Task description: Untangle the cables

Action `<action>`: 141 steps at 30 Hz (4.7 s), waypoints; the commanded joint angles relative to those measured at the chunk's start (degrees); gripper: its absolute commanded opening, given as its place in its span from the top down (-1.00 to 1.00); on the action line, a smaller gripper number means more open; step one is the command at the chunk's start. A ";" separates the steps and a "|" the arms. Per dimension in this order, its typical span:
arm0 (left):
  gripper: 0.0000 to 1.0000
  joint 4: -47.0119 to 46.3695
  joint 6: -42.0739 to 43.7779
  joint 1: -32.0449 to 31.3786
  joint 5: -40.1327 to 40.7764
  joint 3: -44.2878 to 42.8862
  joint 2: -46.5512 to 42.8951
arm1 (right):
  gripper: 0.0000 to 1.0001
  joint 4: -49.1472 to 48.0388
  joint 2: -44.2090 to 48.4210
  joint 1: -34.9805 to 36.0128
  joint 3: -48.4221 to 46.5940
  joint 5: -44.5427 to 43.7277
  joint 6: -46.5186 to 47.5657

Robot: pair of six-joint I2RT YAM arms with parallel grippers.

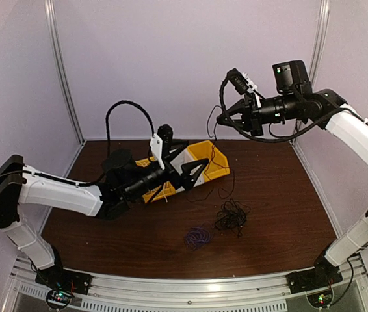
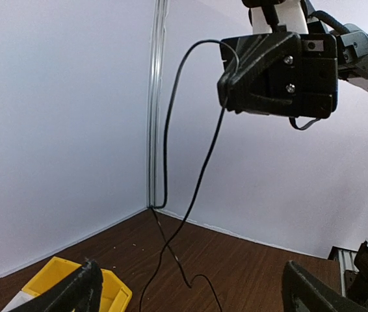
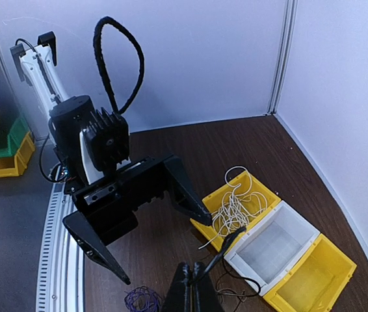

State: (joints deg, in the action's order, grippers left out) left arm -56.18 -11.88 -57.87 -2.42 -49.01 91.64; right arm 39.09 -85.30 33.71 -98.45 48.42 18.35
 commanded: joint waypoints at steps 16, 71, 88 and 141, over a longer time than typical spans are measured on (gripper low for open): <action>0.29 14.01 -0.46 1.70 -3.95 -20.68 13.59 | 1.00 -4.72 2.41 -0.24 2.54 4.69 -2.79; 1.00 53.32 2.51 13.23 -2.36 -69.99 16.36 | -0.11 -13.59 -8.60 -14.11 33.70 6.21 7.87; 1.00 49.09 0.84 15.77 -0.51 -61.51 20.35 | -0.21 -26.64 -33.09 -16.22 6.84 -19.08 -10.85; 1.00 47.56 1.78 11.81 -25.93 -35.44 7.97 | 1.00 -34.70 -25.59 -13.58 25.30 -16.15 -25.17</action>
State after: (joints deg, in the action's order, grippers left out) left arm -6.85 -10.39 -46.52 -29.56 -88.16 99.42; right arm 6.61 -110.91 19.64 -73.12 29.52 -3.64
